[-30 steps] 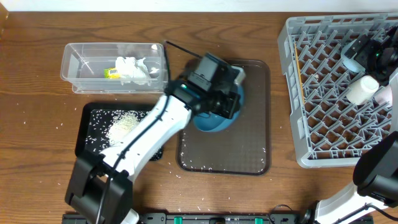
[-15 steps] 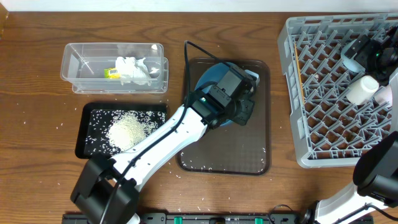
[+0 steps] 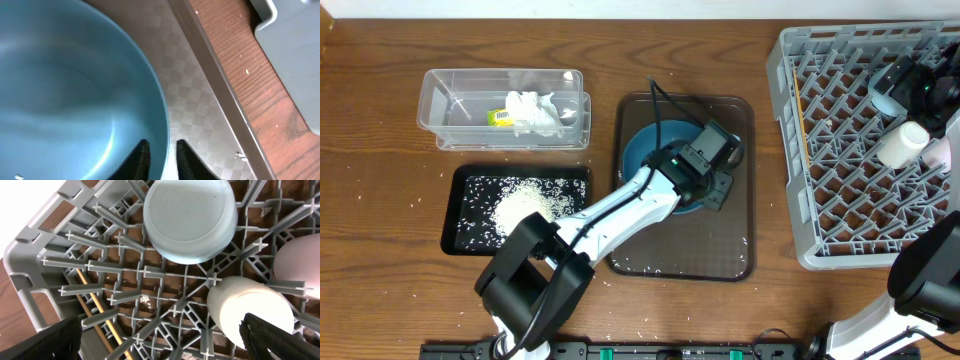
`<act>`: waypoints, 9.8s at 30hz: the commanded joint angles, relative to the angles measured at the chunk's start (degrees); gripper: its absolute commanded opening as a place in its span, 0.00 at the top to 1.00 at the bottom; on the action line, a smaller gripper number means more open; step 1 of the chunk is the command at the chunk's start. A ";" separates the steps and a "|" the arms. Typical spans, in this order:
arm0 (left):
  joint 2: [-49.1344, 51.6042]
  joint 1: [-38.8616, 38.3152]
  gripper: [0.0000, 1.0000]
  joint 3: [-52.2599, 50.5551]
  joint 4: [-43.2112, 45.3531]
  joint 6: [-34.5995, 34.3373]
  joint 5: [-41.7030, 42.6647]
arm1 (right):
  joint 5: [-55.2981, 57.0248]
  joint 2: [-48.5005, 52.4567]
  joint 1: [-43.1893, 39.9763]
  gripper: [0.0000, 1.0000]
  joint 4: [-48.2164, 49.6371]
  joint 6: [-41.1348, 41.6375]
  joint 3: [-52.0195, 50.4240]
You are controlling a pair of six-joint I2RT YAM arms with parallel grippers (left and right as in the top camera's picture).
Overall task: Sort waste into correct bins and load items into the dishwasher rack
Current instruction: 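Move the emptied blue plate back and set it on the brown tray, then reach the right gripper from the rack to the blue plate, then grasp the blue plate rim with the right gripper and lift it, then carry the blue plate into the grey rack and stand it upright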
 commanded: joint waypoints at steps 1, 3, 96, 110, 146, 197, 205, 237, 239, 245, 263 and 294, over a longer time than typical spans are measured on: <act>0.15 0.04 0.76 0.22 0.00 -0.68 -0.72 | 0.17 -1.57 0.02 0.01 -0.02 0.59 0.00; -0.63 0.13 0.75 0.24 -0.35 -1.16 -0.74 | 0.17 -1.57 0.02 0.01 -0.02 0.59 0.00; -30.77 65.40 0.11 0.52 -30.05 -12.17 -2.80 | 15.39 15.87 69.83 0.96 -5.79 -6.88 1.36; -30.77 65.40 0.11 0.52 -30.05 -12.17 -2.80 | 23.54 15.80 66.77 0.98 -26.05 -6.86 23.78; -30.77 65.40 0.11 0.52 -30.05 -12.20 -2.80 | -41.18 15.56 15.45 0.99 -7.04 -7.30 37.94; -30.77 65.40 0.11 0.52 -30.05 -12.17 -2.80 | -46.23 23.74 8.59 0.92 -15.10 -6.75 37.68; -30.77 65.40 0.11 0.52 -30.05 -12.17 -2.80 | -29.44 18.75 8.26 0.83 -19.85 -6.93 37.68; -30.77 65.40 0.11 0.52 -30.05 -12.17 -2.80 | -21.24 11.52 8.07 0.69 -37.48 -13.11 37.68; -30.77 65.40 0.11 0.52 -30.05 -12.17 -2.80 | -20.94 11.52 8.92 0.68 -36.76 -14.53 37.68; -30.77 65.40 0.11 0.52 -30.05 -12.20 -2.80 | -2.38 11.72 10.51 0.70 -26.80 -12.24 37.57; -30.77 65.40 0.11 0.52 -30.05 -12.17 -2.80 | 13.62 25.49 10.43 0.62 1.49 -4.55 37.46; -30.77 65.40 0.11 0.52 -30.05 -12.17 -2.80 | 6.25 15.32 17.84 0.62 -31.19 -4.52 37.48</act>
